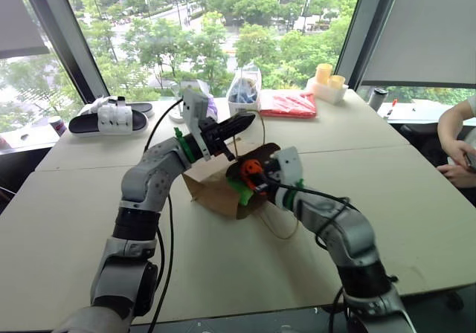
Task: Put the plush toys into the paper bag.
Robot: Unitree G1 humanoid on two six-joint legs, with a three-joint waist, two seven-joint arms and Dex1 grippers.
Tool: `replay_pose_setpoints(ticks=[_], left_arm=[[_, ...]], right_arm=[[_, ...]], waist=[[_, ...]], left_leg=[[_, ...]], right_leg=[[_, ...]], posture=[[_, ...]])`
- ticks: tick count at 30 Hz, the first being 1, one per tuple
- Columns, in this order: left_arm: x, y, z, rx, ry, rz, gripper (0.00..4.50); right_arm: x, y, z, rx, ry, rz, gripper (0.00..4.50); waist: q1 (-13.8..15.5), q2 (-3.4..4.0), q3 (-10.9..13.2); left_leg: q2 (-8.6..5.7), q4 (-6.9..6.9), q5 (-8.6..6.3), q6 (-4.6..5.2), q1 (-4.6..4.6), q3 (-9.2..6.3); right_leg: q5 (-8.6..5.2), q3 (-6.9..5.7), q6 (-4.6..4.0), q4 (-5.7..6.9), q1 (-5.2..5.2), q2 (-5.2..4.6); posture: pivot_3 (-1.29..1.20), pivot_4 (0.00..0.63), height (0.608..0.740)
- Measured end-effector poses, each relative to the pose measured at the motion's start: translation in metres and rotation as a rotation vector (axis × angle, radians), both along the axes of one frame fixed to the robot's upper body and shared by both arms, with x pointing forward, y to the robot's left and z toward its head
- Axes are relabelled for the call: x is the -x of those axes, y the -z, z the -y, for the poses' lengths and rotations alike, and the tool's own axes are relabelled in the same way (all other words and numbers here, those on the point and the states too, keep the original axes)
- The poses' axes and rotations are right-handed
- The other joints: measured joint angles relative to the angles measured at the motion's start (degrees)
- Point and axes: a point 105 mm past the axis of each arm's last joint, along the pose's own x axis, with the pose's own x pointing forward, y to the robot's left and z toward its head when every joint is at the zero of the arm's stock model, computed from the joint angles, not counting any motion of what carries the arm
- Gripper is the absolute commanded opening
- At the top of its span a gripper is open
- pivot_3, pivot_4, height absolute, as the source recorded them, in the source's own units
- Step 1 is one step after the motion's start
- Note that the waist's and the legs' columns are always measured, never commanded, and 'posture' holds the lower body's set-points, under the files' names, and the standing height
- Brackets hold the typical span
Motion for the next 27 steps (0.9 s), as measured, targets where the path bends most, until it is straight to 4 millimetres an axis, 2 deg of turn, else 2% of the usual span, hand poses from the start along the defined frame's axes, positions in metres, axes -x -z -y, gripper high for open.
replay_pose_setpoints(ticks=[1, 3, 4, 6, 9, 10, 16, 19, 25, 27], left_arm=[[0.001, 0.000, 0.001, 0.002, 0.004, -0.003, 0.00], [0.002, 0.000, 0.001, 0.000, 0.001, -0.009, 0.00], [0.003, 0.000, 0.001, -0.002, 0.000, -0.007, 0.00], [0.005, 0.000, 0.001, -0.001, -0.005, -0.004, 0.00], [0.007, 0.001, 0.001, -0.004, -0.009, -0.007, 0.00], [0.008, 0.001, 0.001, -0.003, -0.007, -0.009, 0.00], [0.006, 0.000, -0.001, 0.020, -0.019, -0.018, 0.00], [0.005, -0.001, -0.004, 0.034, -0.028, -0.023, 0.00], [-0.005, 0.002, -0.013, 0.053, -0.047, -0.062, 0.00], [-0.006, 0.003, -0.014, 0.054, -0.049, -0.068, 0.00]], right_arm=[[-0.009, -0.003, -0.004, -0.003, 0.001, 0.011, 0.28], [-0.025, -0.009, -0.011, 0.005, 0.006, 0.047, 1.24], [-0.032, -0.011, -0.012, 0.021, 0.016, 0.068, 1.56], [-0.042, -0.012, -0.013, 0.043, 0.036, 0.093, 2.69], [-0.046, -0.004, -0.012, 0.060, 0.044, 0.095, 4.24], [-0.046, -0.003, -0.012, 0.065, 0.044, 0.095, 4.44], [-0.034, 0.001, 0.001, 0.081, 0.038, 0.089, 4.44], [-0.024, -0.007, 0.013, 0.089, 0.043, 0.107, 4.44], [0.010, -0.047, 0.060, 0.033, 0.114, 0.164, 4.44], [0.023, -0.051, 0.079, 0.030, 0.157, 0.166, 4.44]], waist=[[-0.03, 0.00, 0.00], [-0.04, 0.00, 0.00], [0.07, 0.00, 0.00], [0.20, 0.00, 0.00], [0.12, 0.00, 0.00], [0.08, 0.00, 0.00], [0.12, 0.00, 0.00], [0.14, 0.00, 0.00], [0.53, 0.00, 0.00], [0.60, -0.01, 0.00]], left_leg=[[0.00, -0.03, 0.03, -0.05, 0.00, 0.00], [0.00, -0.04, 0.03, -0.06, -0.01, -0.01], [-0.01, -0.05, 0.04, -0.07, -0.02, -0.03], [-0.02, -0.06, 0.03, -0.07, -0.04, -0.07], [-0.02, -0.08, 0.03, -0.07, -0.11, -0.09], [-0.02, -0.09, 0.03, -0.07, -0.12, -0.09], [-0.02, -0.06, 0.03, -0.07, -0.12, -0.09], [-0.02, -0.06, 0.03, -0.07, -0.12, -0.08], [-0.02, -0.05, -0.01, 0.00, -0.12, -0.09], [-0.02, -0.04, -0.03, 0.05, -0.12, -0.08]], right_leg=[[0.00, 0.00, 0.00, -0.01, -0.01, 0.00], [0.00, 0.00, 0.00, -0.01, -0.01, 0.00], [0.00, 0.00, 0.00, -0.04, -0.01, 0.00], [0.00, 0.00, 0.00, -0.06, -0.01, 0.00], [0.00, 0.01, 0.00, -0.09, -0.08, -0.01], [0.00, 0.01, 0.00, -0.08, -0.10, -0.01], [0.00, 0.01, 0.00, -0.06, -0.10, 0.00], [0.00, 0.00, 0.00, -0.06, -0.10, 0.00], [0.00, 0.00, 0.00, -0.08, -0.07, -0.01], [0.00, 0.00, 0.00, -0.09, -0.04, -0.01]], posture=[[0.00, 0.150, 0.740], [0.00, 0.150, 0.740], [0.00, 0.150, 0.740], [0.00, 0.150, 0.740], [0.00, 0.150, 0.740], [0.00, 0.150, 0.740], [0.00, 0.150, 0.740], [0.00, 0.150, 0.740], [0.00, 0.150, 0.740], [0.00, 0.150, 0.740]])
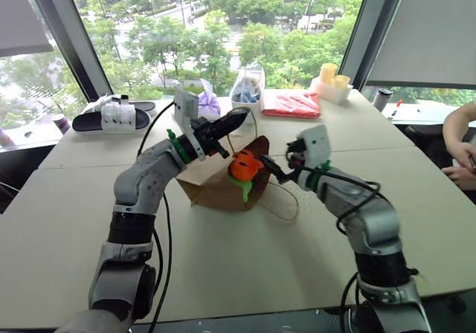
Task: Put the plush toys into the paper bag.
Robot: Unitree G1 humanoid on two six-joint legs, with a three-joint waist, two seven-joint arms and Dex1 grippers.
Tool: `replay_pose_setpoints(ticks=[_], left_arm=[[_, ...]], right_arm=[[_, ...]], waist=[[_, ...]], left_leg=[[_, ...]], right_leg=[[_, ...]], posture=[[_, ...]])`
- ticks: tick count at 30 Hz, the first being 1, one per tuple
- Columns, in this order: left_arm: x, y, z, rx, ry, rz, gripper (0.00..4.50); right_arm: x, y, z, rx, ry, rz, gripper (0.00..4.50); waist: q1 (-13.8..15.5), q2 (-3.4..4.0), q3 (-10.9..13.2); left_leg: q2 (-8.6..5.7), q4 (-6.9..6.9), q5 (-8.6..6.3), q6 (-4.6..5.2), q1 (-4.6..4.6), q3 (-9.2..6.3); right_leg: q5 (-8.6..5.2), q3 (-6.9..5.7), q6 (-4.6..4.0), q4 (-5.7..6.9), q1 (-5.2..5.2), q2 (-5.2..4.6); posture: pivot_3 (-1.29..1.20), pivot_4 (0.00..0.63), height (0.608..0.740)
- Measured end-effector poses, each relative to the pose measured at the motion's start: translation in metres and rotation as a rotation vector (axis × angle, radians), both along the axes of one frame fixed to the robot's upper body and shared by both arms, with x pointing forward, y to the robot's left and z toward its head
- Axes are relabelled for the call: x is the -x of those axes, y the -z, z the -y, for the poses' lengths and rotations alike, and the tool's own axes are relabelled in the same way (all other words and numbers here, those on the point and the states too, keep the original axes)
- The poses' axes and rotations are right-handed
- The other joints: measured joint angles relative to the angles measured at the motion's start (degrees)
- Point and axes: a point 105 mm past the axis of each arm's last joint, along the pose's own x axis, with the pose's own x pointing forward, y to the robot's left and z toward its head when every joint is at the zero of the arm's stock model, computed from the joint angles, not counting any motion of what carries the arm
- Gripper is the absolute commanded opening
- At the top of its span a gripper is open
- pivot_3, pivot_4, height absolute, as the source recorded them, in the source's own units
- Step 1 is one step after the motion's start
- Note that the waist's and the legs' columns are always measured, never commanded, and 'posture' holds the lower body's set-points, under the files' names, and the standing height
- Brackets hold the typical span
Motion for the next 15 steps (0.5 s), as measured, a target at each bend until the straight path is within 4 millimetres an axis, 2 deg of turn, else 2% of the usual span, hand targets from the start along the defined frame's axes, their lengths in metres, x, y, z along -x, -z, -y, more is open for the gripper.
replay_pose_setpoints(ticks=[2, 4, 6, 8, 13, 15], left_arm=[[0.000, 0.000, -0.001, 0.000, -0.001, 0.001, 0.00], [0.000, 0.000, -0.001, 0.001, 0.002, 0.002, 0.00], [0.000, 0.000, 0.001, 0.005, 0.009, 0.002, 0.00], [0.000, 0.001, 0.003, 0.005, 0.017, 0.002, 0.00], [0.000, -0.002, 0.003, 0.008, 0.016, 0.015, 0.00], [0.000, -0.002, 0.003, 0.006, 0.013, 0.015, 0.00]], right_arm=[[0.007, 0.013, 0.016, 0.017, 0.041, -0.050, 4.44], [0.011, 0.042, 0.028, 0.039, 0.077, -0.141, 4.44], [0.011, 0.074, 0.033, 0.064, 0.097, -0.231, 4.44], [0.009, 0.097, 0.031, 0.069, 0.100, -0.291, 4.44], [-0.001, 0.120, 0.020, 0.090, 0.093, -0.304, 4.44], [-0.006, 0.120, 0.019, 0.108, 0.098, -0.285, 4.44]], waist=[[-0.04, -0.02, -0.01], [-0.06, -0.01, 0.00], [-0.37, -0.01, 0.00], [-0.54, 0.00, 0.00], [-0.34, 0.00, 0.00], [-0.28, -0.01, 0.00]], left_leg=[[0.00, 0.00, -0.08, 0.14, 0.02, 0.02], [0.00, 0.00, -0.11, 0.20, 0.05, 0.05], [0.01, 0.01, -0.11, 0.21, 0.08, 0.10], [0.02, 0.00, -0.11, 0.20, 0.10, 0.10], [0.01, 0.02, 0.04, -0.06, 0.10, 0.10], [0.01, 0.03, 0.04, -0.06, 0.09, 0.09]], right_leg=[[0.00, 0.00, 0.00, -0.02, 0.04, 0.00], [0.00, 0.01, 0.00, -0.01, 0.06, 0.00], [0.00, 0.03, 0.00, 0.02, 0.06, 0.00], [0.00, 0.03, 0.00, 0.05, 0.05, 0.01], [0.00, 0.03, 0.00, 0.04, 0.05, 0.01], [0.00, 0.04, 0.00, 0.04, 0.07, 0.01]], posture=[[0.00, 0.150, 0.740], [0.00, 0.150, 0.740], [0.00, 0.150, 0.740], [0.00, 0.150, 0.740], [0.00, 0.150, 0.740], [0.00, 0.150, 0.740]])
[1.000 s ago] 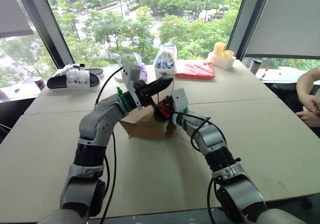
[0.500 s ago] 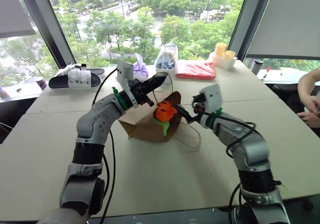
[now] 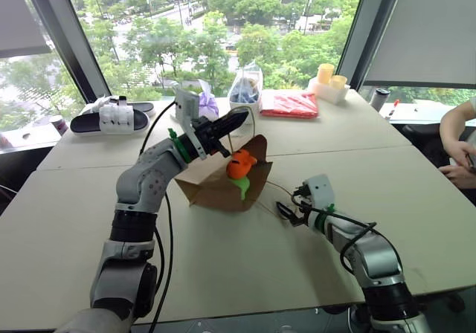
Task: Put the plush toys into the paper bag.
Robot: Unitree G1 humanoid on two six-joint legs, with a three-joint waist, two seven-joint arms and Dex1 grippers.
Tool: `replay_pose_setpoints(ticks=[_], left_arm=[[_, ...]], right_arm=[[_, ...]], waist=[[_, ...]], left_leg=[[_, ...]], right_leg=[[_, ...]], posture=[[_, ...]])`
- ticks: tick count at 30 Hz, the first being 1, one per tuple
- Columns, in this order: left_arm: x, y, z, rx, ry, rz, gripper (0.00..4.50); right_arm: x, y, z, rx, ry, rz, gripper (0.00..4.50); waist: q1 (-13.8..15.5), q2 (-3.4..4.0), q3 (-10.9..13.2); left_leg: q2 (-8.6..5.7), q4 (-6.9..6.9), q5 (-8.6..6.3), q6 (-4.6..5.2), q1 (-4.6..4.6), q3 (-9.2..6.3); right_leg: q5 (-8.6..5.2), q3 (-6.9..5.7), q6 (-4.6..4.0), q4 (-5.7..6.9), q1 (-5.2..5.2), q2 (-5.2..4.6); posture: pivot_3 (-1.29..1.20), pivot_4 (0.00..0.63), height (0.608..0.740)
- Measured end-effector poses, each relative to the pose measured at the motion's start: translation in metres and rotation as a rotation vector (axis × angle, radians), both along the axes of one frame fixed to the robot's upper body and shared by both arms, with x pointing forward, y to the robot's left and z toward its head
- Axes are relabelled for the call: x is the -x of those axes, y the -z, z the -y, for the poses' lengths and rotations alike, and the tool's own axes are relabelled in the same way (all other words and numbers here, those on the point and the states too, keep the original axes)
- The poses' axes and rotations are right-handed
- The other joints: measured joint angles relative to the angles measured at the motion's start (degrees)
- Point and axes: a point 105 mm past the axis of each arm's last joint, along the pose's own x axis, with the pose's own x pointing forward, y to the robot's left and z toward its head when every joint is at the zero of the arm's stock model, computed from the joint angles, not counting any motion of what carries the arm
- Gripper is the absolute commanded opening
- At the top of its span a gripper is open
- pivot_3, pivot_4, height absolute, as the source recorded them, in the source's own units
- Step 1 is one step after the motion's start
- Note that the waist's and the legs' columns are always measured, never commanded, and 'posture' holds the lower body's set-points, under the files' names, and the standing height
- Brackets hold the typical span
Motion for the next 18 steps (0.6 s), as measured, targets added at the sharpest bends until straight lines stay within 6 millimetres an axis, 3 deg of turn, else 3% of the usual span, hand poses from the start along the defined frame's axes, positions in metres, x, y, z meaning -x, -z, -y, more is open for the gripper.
replay_pose_setpoints(ticks=[3, 5, 8, 13, 18], left_arm=[[0.000, 0.000, 0.000, 0.000, -0.004, 0.000, 0.00], [0.000, 0.000, 0.000, 0.000, -0.008, -0.001, 0.00], [0.000, -0.001, 0.002, 0.000, -0.009, 0.002, 0.00], [0.000, -0.001, 0.002, 0.002, -0.012, 0.004, 0.00], [0.001, -0.001, 0.003, 0.005, -0.008, 0.004, 0.00]], right_arm=[[-0.011, -0.001, -0.003, 0.029, -0.003, 0.028, 4.44], [-0.016, -0.001, -0.005, 0.024, 0.001, 0.036, 3.91], [-0.022, -0.001, -0.012, 0.019, -0.009, 0.041, 2.63], [-0.030, -0.002, -0.013, 0.029, -0.001, 0.046, 0.03], [-0.029, -0.006, -0.006, 0.043, 0.017, 0.039, 0.03]], waist=[[-0.02, 0.00, 0.00], [-0.04, 0.00, 0.00], [-0.08, 0.00, 0.00], [0.27, 0.00, 0.00], [0.29, 0.00, 0.00]], left_leg=[[0.00, 0.02, 0.00, 0.01, 0.01, -0.01], [0.00, 0.02, 0.00, 0.00, 0.02, -0.02], [0.00, 0.01, 0.01, -0.02, 0.03, -0.02], [-0.02, 0.05, 0.01, -0.02, 0.03, -0.04], [-0.02, 0.03, 0.02, -0.03, 0.01, -0.06]], right_leg=[[0.00, 0.00, 0.00, 0.01, 0.03, 0.00], [0.00, 0.00, 0.00, 0.02, 0.03, 0.00], [0.00, -0.01, 0.00, 0.02, 0.03, 0.01], [0.00, -0.01, 0.00, 0.00, 0.08, 0.00], [0.00, -0.01, 0.00, -0.01, 0.06, 0.00]], posture=[[0.00, 0.150, 0.740], [0.00, 0.150, 0.740], [0.00, 0.150, 0.740], [0.00, 0.150, 0.740], [0.00, 0.150, 0.740]])
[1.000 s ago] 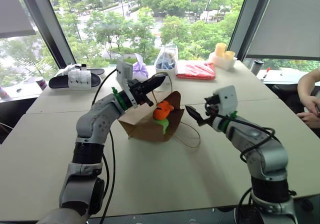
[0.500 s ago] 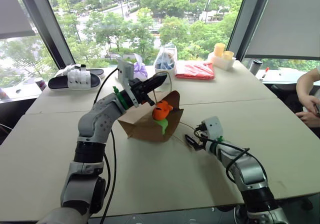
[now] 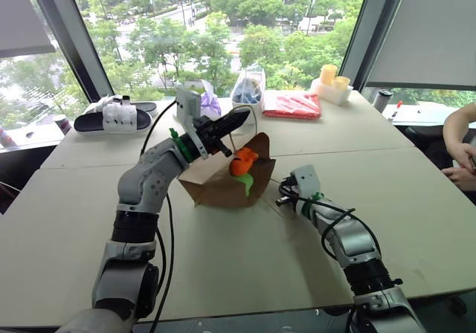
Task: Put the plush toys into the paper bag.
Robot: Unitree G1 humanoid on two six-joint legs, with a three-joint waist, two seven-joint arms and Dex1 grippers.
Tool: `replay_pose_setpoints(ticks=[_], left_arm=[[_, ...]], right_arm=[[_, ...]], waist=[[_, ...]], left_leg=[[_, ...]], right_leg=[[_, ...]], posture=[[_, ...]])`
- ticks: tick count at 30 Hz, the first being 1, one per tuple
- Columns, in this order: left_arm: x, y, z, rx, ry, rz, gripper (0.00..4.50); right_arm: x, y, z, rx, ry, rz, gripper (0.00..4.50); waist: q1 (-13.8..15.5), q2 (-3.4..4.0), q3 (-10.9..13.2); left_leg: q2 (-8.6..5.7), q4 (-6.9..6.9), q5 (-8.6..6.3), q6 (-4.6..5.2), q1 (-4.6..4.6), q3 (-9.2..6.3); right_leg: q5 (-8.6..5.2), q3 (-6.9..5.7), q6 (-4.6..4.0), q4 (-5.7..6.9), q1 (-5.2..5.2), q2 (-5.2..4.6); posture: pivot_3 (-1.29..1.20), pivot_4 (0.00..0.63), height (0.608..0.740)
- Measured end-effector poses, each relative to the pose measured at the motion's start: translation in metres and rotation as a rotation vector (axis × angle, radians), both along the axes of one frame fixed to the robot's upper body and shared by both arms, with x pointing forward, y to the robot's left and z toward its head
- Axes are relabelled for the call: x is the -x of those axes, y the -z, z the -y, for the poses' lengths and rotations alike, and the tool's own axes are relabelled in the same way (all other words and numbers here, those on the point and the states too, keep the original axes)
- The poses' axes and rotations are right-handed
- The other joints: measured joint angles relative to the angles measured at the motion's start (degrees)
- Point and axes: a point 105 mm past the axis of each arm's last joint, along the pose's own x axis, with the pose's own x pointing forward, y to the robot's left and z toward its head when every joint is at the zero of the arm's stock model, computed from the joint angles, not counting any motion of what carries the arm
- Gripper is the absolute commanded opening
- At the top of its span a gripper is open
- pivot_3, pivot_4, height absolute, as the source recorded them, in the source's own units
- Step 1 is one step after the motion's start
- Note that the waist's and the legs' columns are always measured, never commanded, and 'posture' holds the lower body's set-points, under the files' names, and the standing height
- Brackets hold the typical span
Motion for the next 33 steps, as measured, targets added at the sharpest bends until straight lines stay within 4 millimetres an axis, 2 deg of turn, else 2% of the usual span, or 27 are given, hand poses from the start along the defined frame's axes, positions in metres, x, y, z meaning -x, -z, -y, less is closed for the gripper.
replay_pose_setpoints(ticks=[3, 5, 7, 10, 12, 19, 23, 27, 33], left_arm=[[0.000, -0.001, -0.001, -0.002, -0.002, 0.003, 0.00], [0.000, -0.001, -0.003, -0.005, -0.007, 0.007, 0.00], [-0.004, -0.002, -0.006, -0.006, -0.015, 0.005, 0.00], [-0.009, -0.008, -0.008, -0.005, -0.014, 0.017, 0.00], [-0.013, -0.011, -0.009, -0.012, -0.016, 0.032, 0.00], [-0.032, -0.014, -0.003, -0.041, 0.023, 0.026, 0.00], [-0.038, -0.016, 0.003, -0.046, 0.045, 0.014, 0.00], [-0.045, 0.000, 0.005, -0.064, 0.058, -0.036, 0.00], [-0.043, 0.023, -0.001, -0.177, 0.090, -0.060, 0.00]], right_arm=[[0.007, -0.016, 0.015, -0.009, 0.017, 0.006, 0.03], [0.014, -0.042, 0.021, -0.063, 0.003, 0.034, 0.03], [0.021, -0.079, 0.022, -0.119, -0.032, 0.091, 0.03], [0.032, -0.130, 0.015, -0.206, -0.115, 0.160, 0.03], [0.040, -0.146, 0.008, -0.238, -0.180, 0.162, 0.03], [0.058, -0.154, -0.014, -0.318, -0.318, 0.068, 0.03], [0.061, -0.157, -0.017, -0.342, -0.328, 0.046, 0.03], [0.062, -0.163, -0.017, -0.353, -0.324, 0.059, 0.03], [0.064, -0.158, -0.017, -0.337, -0.312, 0.057, 0.03]], waist=[[-0.05, 0.00, 0.01], [-0.08, 0.01, 0.01], [-0.31, 0.01, 0.01], [-0.26, 0.01, 0.01], [-0.13, 0.01, 0.01], [-0.02, 0.00, 0.02], [-0.10, 0.00, 0.02], [-0.28, 0.00, 0.02], [-0.39, 0.01, 0.01]], left_leg=[[0.00, -0.01, 0.00, 0.00, -0.05, 0.00], [0.00, -0.02, -0.03, 0.05, -0.06, -0.01], [0.02, -0.04, -0.08, 0.14, -0.05, -0.01], [0.03, -0.04, -0.16, 0.28, -0.03, -0.03], [0.03, -0.04, -0.18, 0.31, -0.04, -0.03], [0.00, -0.02, -0.20, 0.35, -0.09, -0.02], [0.01, -0.03, -0.21, 0.37, -0.09, -0.02], [0.01, -0.06, -0.21, 0.38, -0.09, -0.02], [0.02, -0.07, -0.22, 0.39, -0.09, 0.00]], right_leg=[[0.00, 0.00, 0.00, -0.03, -0.04, 0.00], [0.00, 0.00, 0.00, -0.03, -0.06, 0.00], [0.00, -0.01, 0.00, -0.03, -0.06, 0.01], [0.00, -0.03, 0.00, -0.01, -0.05, 0.02], [0.00, -0.04, 0.00, -0.04, -0.04, 0.02], [0.00, -0.05, 0.00, -0.09, -0.05, 0.00], [0.00, -0.05, 0.01, -0.09, -0.06, 0.00], [0.00, -0.05, 0.01, -0.07, -0.10, 0.00], [0.00, -0.04, 0.01, -0.03, -0.13, 0.00]], posture=[[0.00, 0.150, 0.740], [0.00, 0.150, 0.740], [0.00, 0.150, 0.740], [0.00, 0.150, 0.740], [0.00, 0.150, 0.740], [0.00, 0.150, 0.740], [0.00, 0.150, 0.740], [0.00, 0.150, 0.740], [0.00, 0.150, 0.740]])
